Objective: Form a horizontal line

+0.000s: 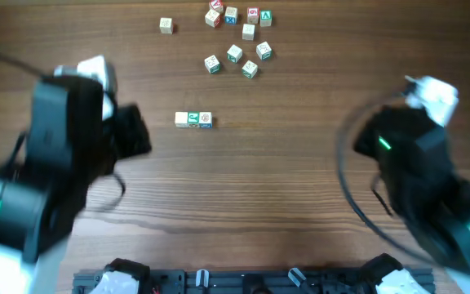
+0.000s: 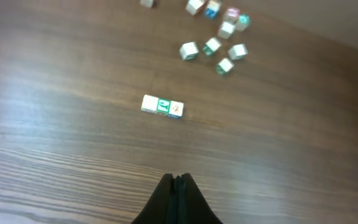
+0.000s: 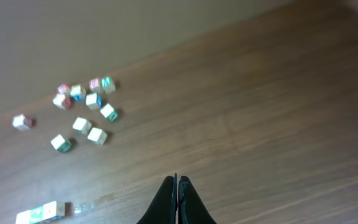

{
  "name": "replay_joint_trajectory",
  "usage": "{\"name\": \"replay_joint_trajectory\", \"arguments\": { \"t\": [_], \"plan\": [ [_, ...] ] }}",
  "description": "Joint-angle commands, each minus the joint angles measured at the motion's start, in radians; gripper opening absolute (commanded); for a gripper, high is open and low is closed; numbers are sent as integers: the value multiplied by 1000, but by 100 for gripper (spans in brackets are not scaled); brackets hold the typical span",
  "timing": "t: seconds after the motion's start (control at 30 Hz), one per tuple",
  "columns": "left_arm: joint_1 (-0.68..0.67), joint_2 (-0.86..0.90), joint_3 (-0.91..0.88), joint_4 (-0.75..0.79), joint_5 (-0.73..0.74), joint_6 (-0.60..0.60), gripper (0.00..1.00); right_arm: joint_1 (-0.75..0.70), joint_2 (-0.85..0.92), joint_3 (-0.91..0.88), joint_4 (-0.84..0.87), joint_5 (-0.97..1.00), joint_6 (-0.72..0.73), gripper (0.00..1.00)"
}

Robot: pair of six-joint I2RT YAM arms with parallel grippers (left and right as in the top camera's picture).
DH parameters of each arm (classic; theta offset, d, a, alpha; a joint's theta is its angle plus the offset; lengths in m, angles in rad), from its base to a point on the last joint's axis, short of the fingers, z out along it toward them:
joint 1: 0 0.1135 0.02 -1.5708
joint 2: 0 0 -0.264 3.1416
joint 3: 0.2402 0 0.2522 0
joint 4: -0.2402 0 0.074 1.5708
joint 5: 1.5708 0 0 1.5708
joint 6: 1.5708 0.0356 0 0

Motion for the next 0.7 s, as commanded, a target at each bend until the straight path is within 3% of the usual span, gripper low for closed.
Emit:
{"name": "replay_joint_trajectory", "arguments": {
  "t": [0.0, 0.03, 0.07, 0.1, 0.13, 0.17, 0.2, 0.67],
  "plan": [
    [-64, -145, -147, 4, -67, -50, 4, 1, -132, 1, -32, 41, -13, 9],
    [-71, -179, -181, 10, -67, -57, 7, 1, -163, 1, -34, 41, -12, 20],
    [-74, -201, -206, 17, -67, -60, 18, 1, -185, 1, -33, 42, -12, 33],
    [-76, -233, -241, 27, -67, -60, 39, 1, -217, 1, -30, 41, -11, 48],
    [-76, -251, -262, 33, -67, -60, 51, 1, -234, 1, -26, 41, -11, 67],
    [-76, -264, -276, 33, -67, -60, 78, 1, -259, 1, -24, 41, -11, 88],
    [-76, -275, -284, 32, -67, -59, 100, 1, -276, 1, -27, 41, -12, 100],
    [-76, -280, -288, 21, -63, -58, 100, 1, -306, 1, -107, 41, -10, 100]
  ]
}}
